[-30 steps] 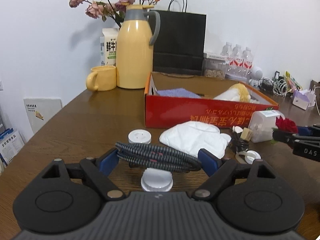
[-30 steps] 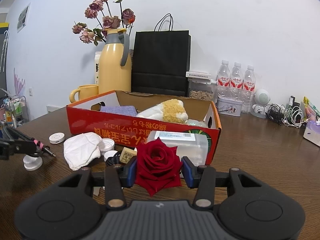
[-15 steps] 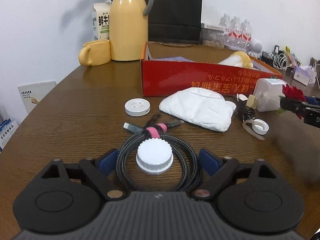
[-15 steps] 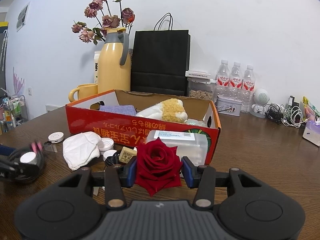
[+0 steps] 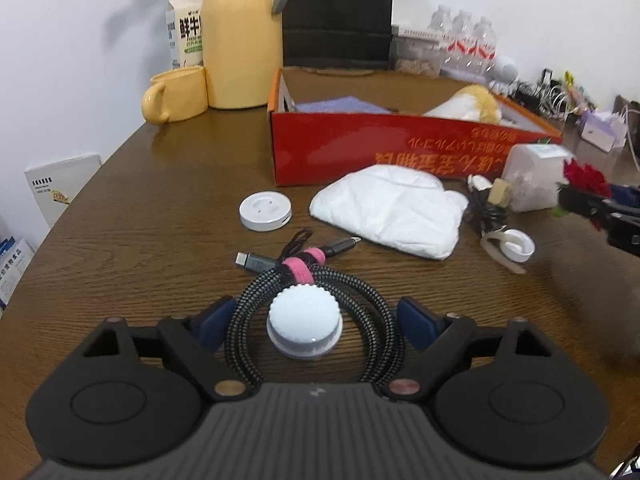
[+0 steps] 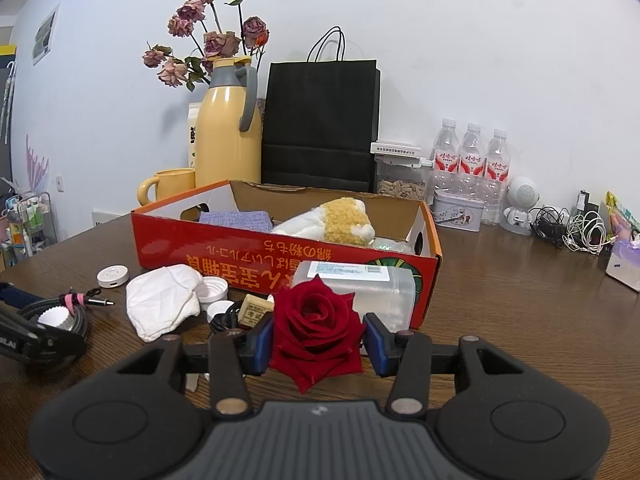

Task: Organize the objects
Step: 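Lift the coiled black cable with the left tool while the right tool holds the rose, then carry the cable and rose over the box and open both tools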

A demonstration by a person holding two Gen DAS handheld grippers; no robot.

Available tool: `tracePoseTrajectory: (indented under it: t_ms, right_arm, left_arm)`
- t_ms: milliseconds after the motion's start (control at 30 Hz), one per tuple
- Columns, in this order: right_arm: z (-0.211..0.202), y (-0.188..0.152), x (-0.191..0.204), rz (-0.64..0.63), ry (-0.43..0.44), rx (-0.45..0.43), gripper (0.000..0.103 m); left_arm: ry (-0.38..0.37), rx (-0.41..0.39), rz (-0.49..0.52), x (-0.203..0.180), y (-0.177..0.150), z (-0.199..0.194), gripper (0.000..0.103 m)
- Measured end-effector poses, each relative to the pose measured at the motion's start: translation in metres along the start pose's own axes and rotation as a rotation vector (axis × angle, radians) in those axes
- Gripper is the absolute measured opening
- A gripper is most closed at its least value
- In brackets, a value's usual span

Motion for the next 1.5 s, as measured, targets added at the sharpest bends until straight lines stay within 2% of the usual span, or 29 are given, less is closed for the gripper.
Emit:
tracePoseTrajectory:
  t_ms: [200,400,567,700,833,1000,1233,1333,1367,1433,1467,1500]
  right_arm:
    - [-0.001,0.000,0.001,-0.003,0.000,-0.005,0.045]
    - [-0.003,0.007,0.010,-0.041,0.023,-0.030,0.045]
    - [0.001,0.042,0.023,-0.080,0.057,-0.085,0.045]
    - [0.026,0.078,0.030,-0.106,0.049,-0.120,0.045]
    - [0.063,0.103,0.030,-0.096,0.038,-0.119,0.045]
    - [0.114,0.120,0.021,-0.063,0.020,-0.087,0.045]
    - [0.157,0.119,0.015,-0.017,0.026,-0.051,0.045]
    - [0.162,0.114,0.012,-0.007,0.024,-0.036,0.046]
    - [0.162,0.113,0.010,-0.004,0.018,-0.031,0.047]
    - [0.161,0.112,0.006,0.004,0.002,-0.027,0.052]
    - [0.160,0.111,0.004,0.008,-0.007,-0.026,0.062]
    - [0.158,0.112,0.002,0.010,-0.012,-0.025,0.076]
  left_arm:
    - [-0.004,-0.083,-0.009,-0.004,0.010,-0.020,0.088]
    - [-0.034,-0.199,0.005,-0.014,0.051,-0.042,0.088]
    - [-0.064,-0.292,0.015,-0.032,0.103,-0.039,0.088]
    - [-0.081,-0.333,-0.010,-0.045,0.144,-0.020,0.088]
    - [-0.079,-0.354,-0.036,-0.049,0.179,0.007,0.088]
    - [-0.048,-0.340,-0.060,-0.049,0.206,0.053,0.088]
    - [-0.040,-0.309,-0.085,-0.046,0.218,0.098,0.088]
    - [-0.042,-0.288,-0.076,-0.047,0.214,0.105,0.084]
    - [-0.044,-0.287,-0.080,-0.046,0.214,0.106,0.084]
    - [-0.045,-0.284,-0.084,-0.045,0.212,0.104,0.103]
    - [-0.045,-0.295,-0.085,-0.045,0.212,0.102,0.103]
    - [-0.044,-0.300,-0.081,-0.046,0.213,0.100,0.103]
Point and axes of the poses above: each gripper's, at about its wrist camera, not at the fingertips, and z roughly the way its jaws point, x to its left, y to its top, the point moved 10 cm from there along z, roughly the way its jaws point
